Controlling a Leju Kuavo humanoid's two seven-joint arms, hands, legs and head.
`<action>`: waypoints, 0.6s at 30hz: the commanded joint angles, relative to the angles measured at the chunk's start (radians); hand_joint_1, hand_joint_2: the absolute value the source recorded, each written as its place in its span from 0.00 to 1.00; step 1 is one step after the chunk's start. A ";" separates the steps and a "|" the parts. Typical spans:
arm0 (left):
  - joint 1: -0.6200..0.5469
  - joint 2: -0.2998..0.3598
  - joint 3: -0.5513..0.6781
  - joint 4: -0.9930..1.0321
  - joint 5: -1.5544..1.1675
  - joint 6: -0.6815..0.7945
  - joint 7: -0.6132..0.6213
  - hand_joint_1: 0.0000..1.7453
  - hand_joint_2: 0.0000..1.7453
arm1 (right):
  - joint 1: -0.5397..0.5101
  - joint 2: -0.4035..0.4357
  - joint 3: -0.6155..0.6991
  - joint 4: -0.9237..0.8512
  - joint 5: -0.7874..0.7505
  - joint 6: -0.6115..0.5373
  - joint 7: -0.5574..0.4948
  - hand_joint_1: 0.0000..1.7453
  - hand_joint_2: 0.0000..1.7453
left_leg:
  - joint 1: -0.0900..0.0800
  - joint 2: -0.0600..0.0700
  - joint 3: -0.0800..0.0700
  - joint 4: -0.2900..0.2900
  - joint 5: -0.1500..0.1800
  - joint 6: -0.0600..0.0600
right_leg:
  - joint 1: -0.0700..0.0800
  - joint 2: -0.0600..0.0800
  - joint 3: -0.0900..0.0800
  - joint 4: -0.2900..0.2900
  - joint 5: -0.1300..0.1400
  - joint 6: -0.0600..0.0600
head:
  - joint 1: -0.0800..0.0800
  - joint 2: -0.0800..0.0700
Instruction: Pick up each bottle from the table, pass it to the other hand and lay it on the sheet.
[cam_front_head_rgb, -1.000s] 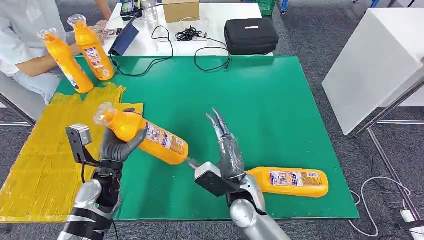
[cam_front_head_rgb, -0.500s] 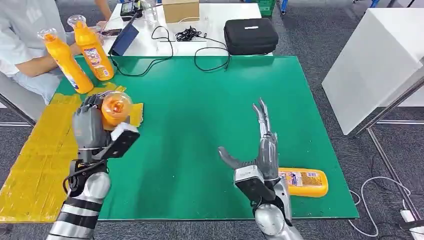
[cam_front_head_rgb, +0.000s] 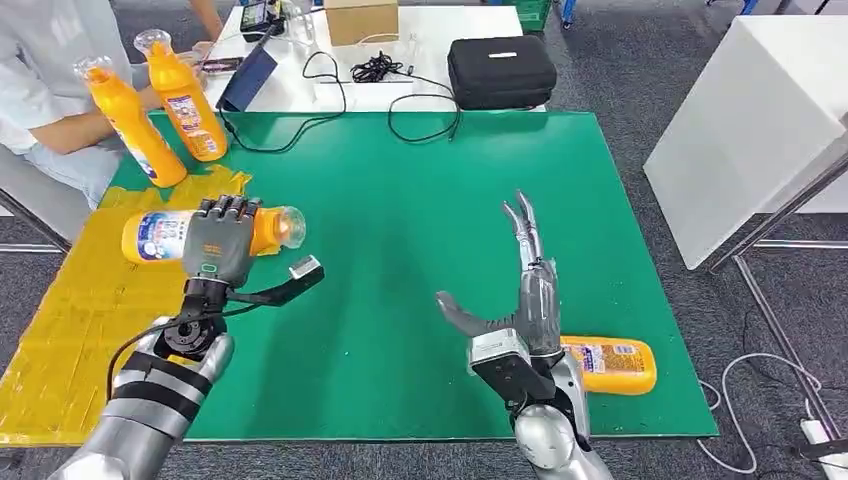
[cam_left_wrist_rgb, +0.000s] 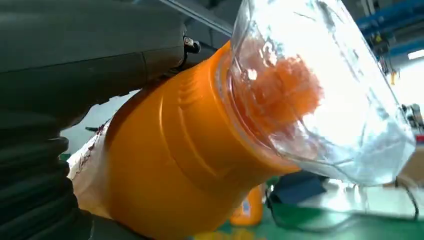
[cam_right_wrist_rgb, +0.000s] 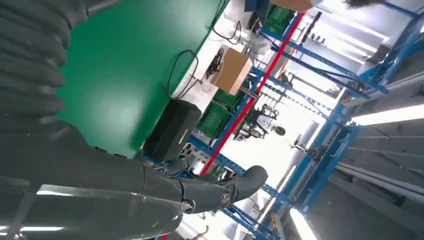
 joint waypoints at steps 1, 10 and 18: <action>-0.075 -0.021 0.015 0.276 0.043 -0.034 -0.048 1.00 1.00 | -0.035 -0.012 -0.010 0.036 0.011 0.021 0.017 0.00 1.00 | 0.000 0.000 0.004 -0.001 -0.001 -0.001 | 0.000 -0.001 0.004 -0.001 -0.001 -0.001 | 0.000 0.000; -0.088 -0.046 0.056 0.516 0.037 -0.006 -0.002 0.00 1.00 | -0.060 -0.013 0.009 0.081 0.026 0.041 0.032 0.00 1.00 | 0.000 0.001 0.003 -0.001 -0.001 -0.001 | 0.001 0.000 0.003 -0.001 -0.001 -0.001 | 0.000 0.000; -0.085 -0.057 0.115 0.555 0.069 0.023 -0.013 0.00 1.00 | -0.067 -0.015 0.015 0.097 0.034 0.045 0.041 0.00 1.00 | 0.001 0.000 0.006 -0.001 -0.002 -0.001 | 0.001 -0.001 0.006 -0.001 -0.002 -0.001 | 0.000 0.000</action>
